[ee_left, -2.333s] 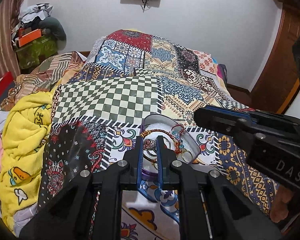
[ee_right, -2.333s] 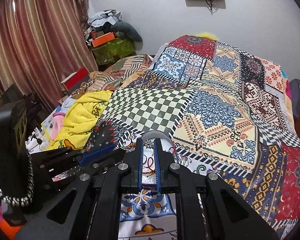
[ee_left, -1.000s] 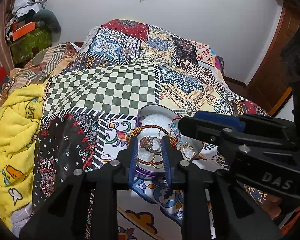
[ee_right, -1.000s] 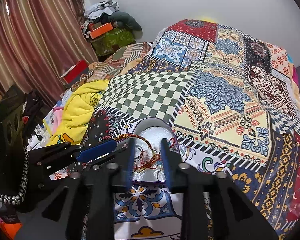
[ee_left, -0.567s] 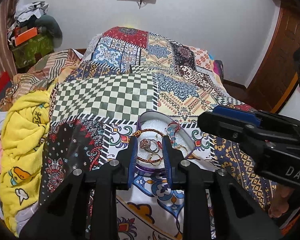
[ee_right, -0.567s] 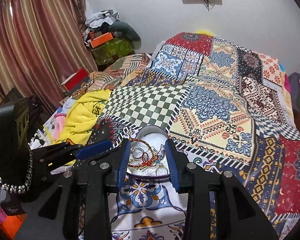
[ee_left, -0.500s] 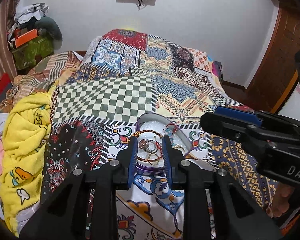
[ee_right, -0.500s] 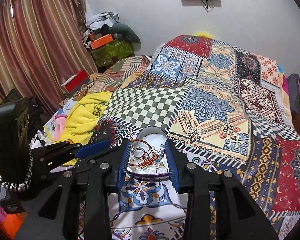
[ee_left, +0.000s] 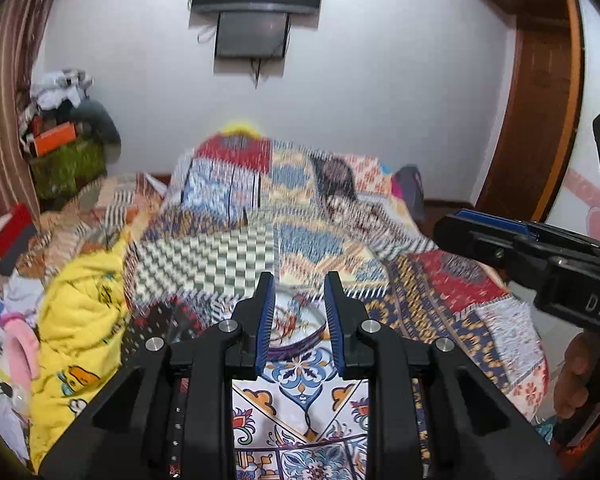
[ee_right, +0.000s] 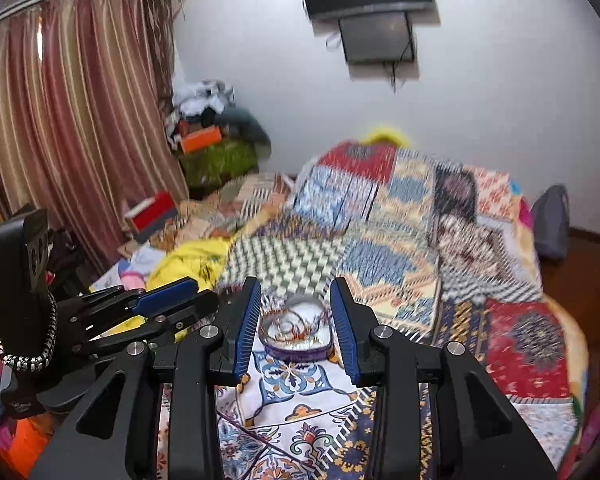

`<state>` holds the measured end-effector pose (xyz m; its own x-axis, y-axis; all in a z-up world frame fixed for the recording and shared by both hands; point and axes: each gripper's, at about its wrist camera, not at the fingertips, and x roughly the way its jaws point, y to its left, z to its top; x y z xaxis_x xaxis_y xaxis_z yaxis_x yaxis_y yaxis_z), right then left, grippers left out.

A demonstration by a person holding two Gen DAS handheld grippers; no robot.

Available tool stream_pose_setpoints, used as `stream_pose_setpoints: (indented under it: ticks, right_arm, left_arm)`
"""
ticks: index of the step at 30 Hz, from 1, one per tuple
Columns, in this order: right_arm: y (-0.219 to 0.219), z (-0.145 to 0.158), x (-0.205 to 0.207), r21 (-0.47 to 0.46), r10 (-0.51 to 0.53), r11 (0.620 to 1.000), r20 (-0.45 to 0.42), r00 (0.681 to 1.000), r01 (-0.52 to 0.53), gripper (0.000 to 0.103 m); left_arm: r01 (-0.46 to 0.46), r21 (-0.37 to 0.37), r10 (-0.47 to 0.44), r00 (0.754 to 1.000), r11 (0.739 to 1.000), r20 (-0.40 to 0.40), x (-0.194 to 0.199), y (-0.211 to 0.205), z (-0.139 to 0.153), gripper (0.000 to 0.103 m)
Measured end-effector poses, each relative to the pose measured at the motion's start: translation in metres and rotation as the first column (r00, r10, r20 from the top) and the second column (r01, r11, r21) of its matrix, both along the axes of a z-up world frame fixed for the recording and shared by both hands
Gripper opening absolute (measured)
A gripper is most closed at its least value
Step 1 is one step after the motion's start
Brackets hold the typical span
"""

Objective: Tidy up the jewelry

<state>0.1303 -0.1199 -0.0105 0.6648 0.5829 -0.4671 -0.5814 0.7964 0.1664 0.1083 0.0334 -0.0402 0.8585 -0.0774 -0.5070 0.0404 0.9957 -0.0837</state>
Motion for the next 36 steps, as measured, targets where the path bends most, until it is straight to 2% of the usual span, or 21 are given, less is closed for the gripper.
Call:
stream_pose_setpoints:
  ticks: [2,4,8,14,16,18,19,36]
  right_arm:
    - [-0.006,0.012,-0.015,0.02,-0.011,1.0,0.041,0.999,0.011,0.033]
    - [-0.013,0.027,-0.033,0.044,-0.024,0.999,0.09,0.996,0.02,0.033]
    - [-0.022,0.047,-0.062,0.087,-0.041,0.996,0.168,0.985,0.027,0.033]
    - [-0.026,0.064,-0.104,0.108,-0.098,0.992,0.304,0.947,0.068,0.069]
    - [-0.026,0.066,-0.114,0.113,-0.126,0.989,0.333,0.934,0.094,0.084]
    - [-0.025,0.065,-0.118,0.119,-0.145,0.987,0.343,0.928,0.111,0.087]
    - [-0.025,0.064,-0.116,0.119,-0.15,0.986,0.341,0.928,0.116,0.087]
    - [-0.033,0.053,-0.124,0.111,-0.151,0.986,0.286,0.946,0.124,0.087]
  left_arm:
    - [-0.001,0.01,0.0,0.999,1.0,0.046,-0.015,-0.003,0.014,0.026]
    - [-0.003,0.022,0.0,0.994,1.0,0.106,-0.035,-0.006,0.031,0.034]
    - [-0.012,0.042,0.003,0.974,0.999,0.226,-0.076,-0.014,0.062,0.037]
    - [-0.056,0.041,0.036,0.926,0.998,0.377,-0.129,-0.018,0.091,0.062]
    - [-0.079,0.044,0.056,0.916,0.996,0.396,-0.137,-0.018,0.095,0.08]
    - [-0.102,0.044,0.074,0.906,0.994,0.417,-0.146,-0.018,0.097,0.092]
    - [-0.109,0.046,0.08,0.903,0.993,0.422,-0.148,-0.018,0.097,0.095]
    - [-0.15,0.036,0.123,0.908,0.988,0.4,-0.156,-0.02,0.088,0.097]
